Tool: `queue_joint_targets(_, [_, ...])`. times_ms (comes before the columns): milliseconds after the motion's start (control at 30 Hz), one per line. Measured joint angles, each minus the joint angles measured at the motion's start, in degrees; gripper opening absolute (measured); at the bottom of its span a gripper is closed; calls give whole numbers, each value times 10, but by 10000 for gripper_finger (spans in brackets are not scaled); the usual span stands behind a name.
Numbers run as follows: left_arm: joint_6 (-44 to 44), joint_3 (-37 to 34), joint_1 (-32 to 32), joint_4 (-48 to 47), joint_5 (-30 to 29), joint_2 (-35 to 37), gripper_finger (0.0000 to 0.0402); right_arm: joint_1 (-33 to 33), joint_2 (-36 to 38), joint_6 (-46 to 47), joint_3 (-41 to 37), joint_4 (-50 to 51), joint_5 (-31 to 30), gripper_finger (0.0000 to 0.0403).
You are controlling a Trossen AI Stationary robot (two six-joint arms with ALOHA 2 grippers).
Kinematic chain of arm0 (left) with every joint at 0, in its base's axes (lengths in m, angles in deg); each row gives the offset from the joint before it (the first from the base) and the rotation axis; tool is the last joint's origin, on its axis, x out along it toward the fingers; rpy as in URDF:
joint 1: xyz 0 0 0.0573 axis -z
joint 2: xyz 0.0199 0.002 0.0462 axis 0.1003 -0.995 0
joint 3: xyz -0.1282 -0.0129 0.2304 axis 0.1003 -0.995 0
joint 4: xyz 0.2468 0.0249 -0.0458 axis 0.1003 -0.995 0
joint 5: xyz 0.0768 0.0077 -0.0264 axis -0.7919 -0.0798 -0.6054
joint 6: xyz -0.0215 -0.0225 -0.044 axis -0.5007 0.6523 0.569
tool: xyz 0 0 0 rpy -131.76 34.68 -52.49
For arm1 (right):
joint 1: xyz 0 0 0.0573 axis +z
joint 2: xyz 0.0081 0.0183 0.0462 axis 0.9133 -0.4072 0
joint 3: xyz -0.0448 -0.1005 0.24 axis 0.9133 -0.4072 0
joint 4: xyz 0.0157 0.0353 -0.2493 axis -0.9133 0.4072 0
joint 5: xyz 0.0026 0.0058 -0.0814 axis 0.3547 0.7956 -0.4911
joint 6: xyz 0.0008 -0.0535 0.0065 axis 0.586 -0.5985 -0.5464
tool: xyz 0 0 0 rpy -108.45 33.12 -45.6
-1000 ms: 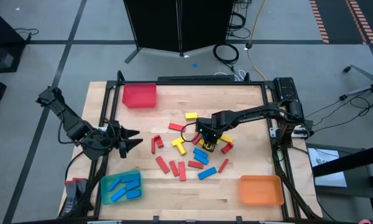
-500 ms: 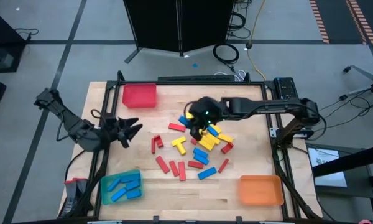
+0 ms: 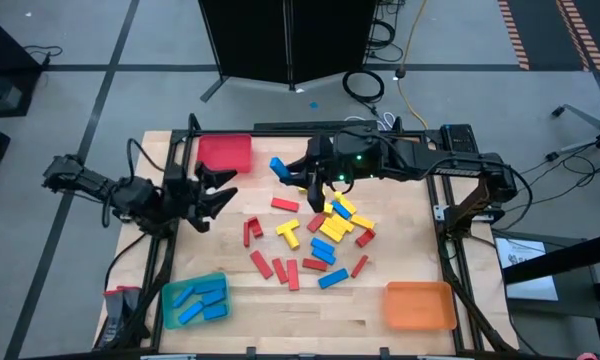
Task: Sort blocks
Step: Put the blue block into the green bin
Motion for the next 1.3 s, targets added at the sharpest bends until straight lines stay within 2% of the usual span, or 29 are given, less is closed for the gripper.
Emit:
queue_joint_targets(167, [-4, 0, -52, 67, 121, -35, 276, 10, 0, -4, 4, -8, 0, 81])
queue_joint_targets(333, [-3, 0, -94, 80, 171, -66, 276, 20, 0, -6, 4, -11, -1, 81])
queue_joint_targets(533, [-2, 0, -129, 111, 181, -98, 276, 24, 0, -6, 4, -23, 0, 81])
queue_joint_targets(800, [30, 0, -159, 162, 234, -133, 277, 24, -3, -6, 4, -25, 0, 81])
queue_joint_targets(1300, [43, 0, -163, 197, 252, -152, 277, 29, -21, -5, 4, -25, 2, 81])
